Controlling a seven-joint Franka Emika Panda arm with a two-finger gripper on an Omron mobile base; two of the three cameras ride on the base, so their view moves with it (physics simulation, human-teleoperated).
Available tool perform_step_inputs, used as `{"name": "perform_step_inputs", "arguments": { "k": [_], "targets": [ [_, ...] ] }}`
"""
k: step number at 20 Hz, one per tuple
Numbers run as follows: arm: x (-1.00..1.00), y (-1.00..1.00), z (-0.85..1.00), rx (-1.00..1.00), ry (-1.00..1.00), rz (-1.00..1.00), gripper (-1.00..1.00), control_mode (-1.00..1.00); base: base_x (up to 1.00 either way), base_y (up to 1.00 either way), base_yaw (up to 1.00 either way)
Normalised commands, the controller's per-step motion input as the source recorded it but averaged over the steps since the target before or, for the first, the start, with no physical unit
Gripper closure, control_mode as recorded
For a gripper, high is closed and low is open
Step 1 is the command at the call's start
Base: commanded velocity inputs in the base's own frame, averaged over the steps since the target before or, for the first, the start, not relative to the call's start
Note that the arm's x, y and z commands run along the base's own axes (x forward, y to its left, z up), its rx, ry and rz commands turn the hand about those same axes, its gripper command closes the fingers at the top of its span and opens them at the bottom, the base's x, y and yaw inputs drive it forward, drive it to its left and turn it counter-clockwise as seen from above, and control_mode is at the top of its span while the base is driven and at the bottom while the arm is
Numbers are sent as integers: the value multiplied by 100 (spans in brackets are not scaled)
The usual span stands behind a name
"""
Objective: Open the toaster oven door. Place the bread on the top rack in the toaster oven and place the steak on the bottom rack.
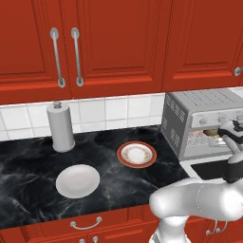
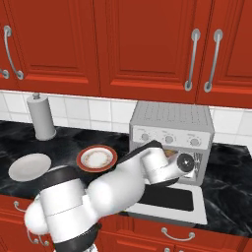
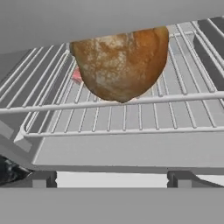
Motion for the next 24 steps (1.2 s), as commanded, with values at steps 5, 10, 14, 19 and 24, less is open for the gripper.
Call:
{"name": "perform_step_inputs", "arguments": {
  "k": [5,10,14,19,24],
  "targets": [
    [-60,-12,29,0,1,0,-100,-100,0,0,0],
    [-52,-12,51,0,13,0,-100,-100,0,0,0],
    [-63,-10,40,0,15,2,-100,-100,0,0,0],
    [-76,-10,25,0,9,9,-100,-100,0,0,0],
    [-75,-2,22,0,9,11,-100,-100,0,0,0]
  ]
}}
